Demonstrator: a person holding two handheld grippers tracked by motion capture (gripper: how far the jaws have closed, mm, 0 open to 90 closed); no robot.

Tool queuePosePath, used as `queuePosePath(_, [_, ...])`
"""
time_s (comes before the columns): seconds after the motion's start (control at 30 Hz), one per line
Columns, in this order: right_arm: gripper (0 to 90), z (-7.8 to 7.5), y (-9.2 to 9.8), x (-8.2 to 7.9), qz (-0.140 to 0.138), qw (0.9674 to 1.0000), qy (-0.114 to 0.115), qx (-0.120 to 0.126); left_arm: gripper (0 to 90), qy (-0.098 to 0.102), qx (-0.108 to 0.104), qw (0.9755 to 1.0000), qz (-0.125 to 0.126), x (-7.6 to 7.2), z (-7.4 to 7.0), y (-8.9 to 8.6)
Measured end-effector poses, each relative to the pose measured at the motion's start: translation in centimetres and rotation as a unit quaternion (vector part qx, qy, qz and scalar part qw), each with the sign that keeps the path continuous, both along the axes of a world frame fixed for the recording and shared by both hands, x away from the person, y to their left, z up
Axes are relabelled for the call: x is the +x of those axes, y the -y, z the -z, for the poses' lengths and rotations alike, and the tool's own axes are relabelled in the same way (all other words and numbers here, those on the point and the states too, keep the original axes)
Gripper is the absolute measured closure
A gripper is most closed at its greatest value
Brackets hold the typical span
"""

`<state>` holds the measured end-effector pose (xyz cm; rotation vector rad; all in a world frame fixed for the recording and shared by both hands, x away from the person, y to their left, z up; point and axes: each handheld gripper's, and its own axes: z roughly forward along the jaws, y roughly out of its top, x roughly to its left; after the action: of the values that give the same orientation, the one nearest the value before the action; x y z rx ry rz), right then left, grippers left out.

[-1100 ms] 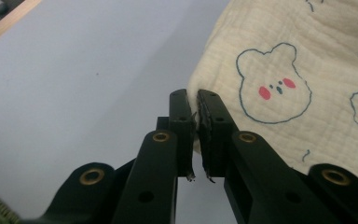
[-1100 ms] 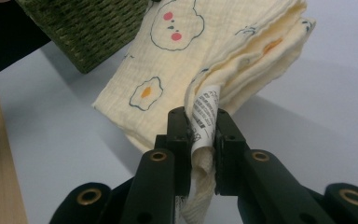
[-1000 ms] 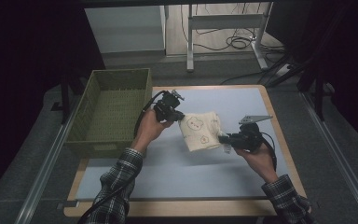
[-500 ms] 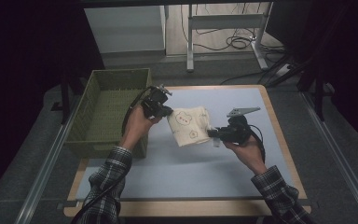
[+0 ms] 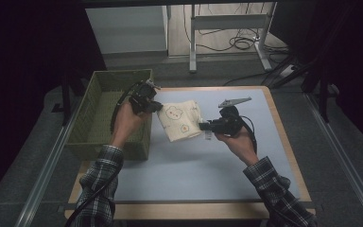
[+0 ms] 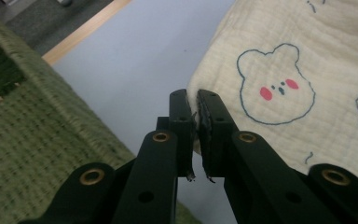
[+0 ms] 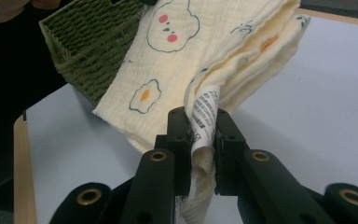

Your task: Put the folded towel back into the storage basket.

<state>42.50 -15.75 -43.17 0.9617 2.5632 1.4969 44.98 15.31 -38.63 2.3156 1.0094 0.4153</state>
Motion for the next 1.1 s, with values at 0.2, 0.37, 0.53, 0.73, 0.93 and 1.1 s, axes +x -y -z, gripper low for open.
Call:
queuePosePath(0.2, [79.8, -0.8, -1.3, 0.6, -0.006, 1.0000, 0.001, 0.004, 84.7, 0.005, 0.015, 0.9998, -0.009, 0.0, -0.9, -1.3])
queuePosePath(0.37, [79.8, -1.4, -2.4, 1.1, -0.010, 0.9999, 0.002, 0.004, 84.8, 0.009, 0.016, 0.9996, -0.019, -0.1, -1.7, -2.3])
queuePosePath(0.53, [79.8, -1.9, -3.6, 1.5, -0.016, 0.9998, -0.002, 0.010, 84.8, 0.012, 0.025, 0.9993, -0.027, -0.2, -2.4, -3.5])
queuePosePath(0.73, [79.8, -2.2, -5.2, 1.9, -0.024, 0.9995, -0.007, 0.021, 84.8, 0.016, 0.022, 0.9986, -0.045, -0.4, -3.1, -5.2])
queuePosePath(0.93, [79.8, -2.5, -7.4, 2.1, -0.031, 0.9992, -0.007, 0.024, 84.9, 0.019, 0.030, 0.9974, -0.064, -0.6, -3.6, -7.0])
queuePosePath(1.1, [79.8, -2.6, -9.5, 2.0, -0.039, 0.9989, -0.005, 0.024, 85.0, 0.024, 0.040, 0.9955, -0.082, -0.9, -3.7, -8.6])
